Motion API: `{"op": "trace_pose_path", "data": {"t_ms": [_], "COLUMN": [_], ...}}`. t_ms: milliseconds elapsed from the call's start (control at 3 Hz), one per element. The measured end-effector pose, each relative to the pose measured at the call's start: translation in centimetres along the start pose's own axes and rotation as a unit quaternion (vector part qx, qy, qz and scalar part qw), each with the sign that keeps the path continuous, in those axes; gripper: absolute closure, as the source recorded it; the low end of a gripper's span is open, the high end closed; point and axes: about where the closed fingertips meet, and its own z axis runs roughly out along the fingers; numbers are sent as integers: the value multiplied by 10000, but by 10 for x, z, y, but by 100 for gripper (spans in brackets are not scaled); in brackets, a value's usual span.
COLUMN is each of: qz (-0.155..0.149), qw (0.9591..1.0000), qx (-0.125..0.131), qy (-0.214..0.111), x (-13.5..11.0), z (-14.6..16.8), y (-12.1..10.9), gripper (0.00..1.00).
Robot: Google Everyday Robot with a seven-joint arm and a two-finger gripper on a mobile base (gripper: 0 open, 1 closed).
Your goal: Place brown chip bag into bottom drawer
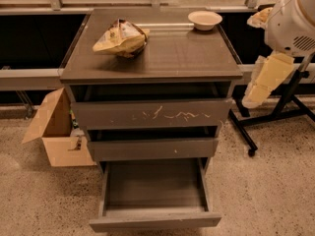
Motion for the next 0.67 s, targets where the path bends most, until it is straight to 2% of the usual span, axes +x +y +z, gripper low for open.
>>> {"op": "trace_pose_path", "data": {"t_ms": [333, 667], "qz": [-2, -263], "qw": [10000, 9988], "qx": [2, 208], "qy": [-3, -358], "x": [0, -18], "z": [0, 12], "y": [0, -26], "gripper": [0, 0]}}
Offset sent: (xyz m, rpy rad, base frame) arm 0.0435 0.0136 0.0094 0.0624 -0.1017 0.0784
